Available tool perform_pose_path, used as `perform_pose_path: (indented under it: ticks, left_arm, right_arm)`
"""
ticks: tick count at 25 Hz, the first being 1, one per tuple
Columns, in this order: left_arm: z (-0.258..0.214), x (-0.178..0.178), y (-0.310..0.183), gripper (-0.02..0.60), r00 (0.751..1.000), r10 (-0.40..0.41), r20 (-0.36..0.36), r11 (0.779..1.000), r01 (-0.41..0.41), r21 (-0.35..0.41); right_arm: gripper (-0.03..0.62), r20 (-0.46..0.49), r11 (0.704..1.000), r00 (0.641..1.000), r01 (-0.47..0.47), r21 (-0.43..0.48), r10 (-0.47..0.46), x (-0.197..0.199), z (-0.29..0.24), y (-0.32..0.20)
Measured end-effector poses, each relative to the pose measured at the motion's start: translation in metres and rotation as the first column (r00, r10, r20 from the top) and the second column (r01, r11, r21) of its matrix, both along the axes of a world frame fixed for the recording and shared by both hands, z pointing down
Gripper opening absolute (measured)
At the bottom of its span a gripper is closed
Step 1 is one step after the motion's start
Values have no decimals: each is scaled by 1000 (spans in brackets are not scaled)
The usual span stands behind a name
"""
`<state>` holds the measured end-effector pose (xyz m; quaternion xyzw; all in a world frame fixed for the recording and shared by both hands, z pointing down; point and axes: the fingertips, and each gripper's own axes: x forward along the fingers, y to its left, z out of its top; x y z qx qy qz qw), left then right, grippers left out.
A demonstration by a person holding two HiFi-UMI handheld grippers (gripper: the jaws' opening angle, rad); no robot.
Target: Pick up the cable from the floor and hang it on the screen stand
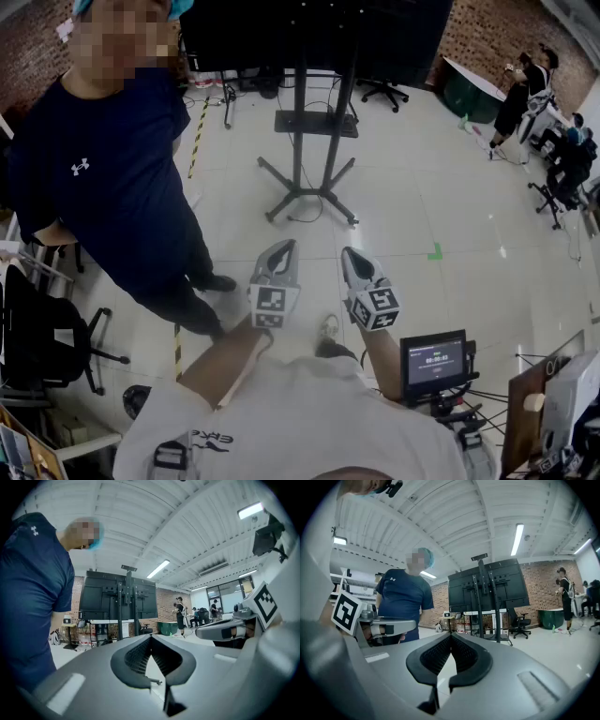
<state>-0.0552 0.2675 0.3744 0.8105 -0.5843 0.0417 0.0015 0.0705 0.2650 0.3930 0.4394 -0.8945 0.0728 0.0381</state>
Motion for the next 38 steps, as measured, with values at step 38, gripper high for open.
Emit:
perform_pose_path:
  ticks: [38]
  left_arm:
    - [46,-40,-397,3,982,-187,4,979,186,-88]
  right_arm:
    - [12,-25,990,991,134,-40,-135,-19,36,-406]
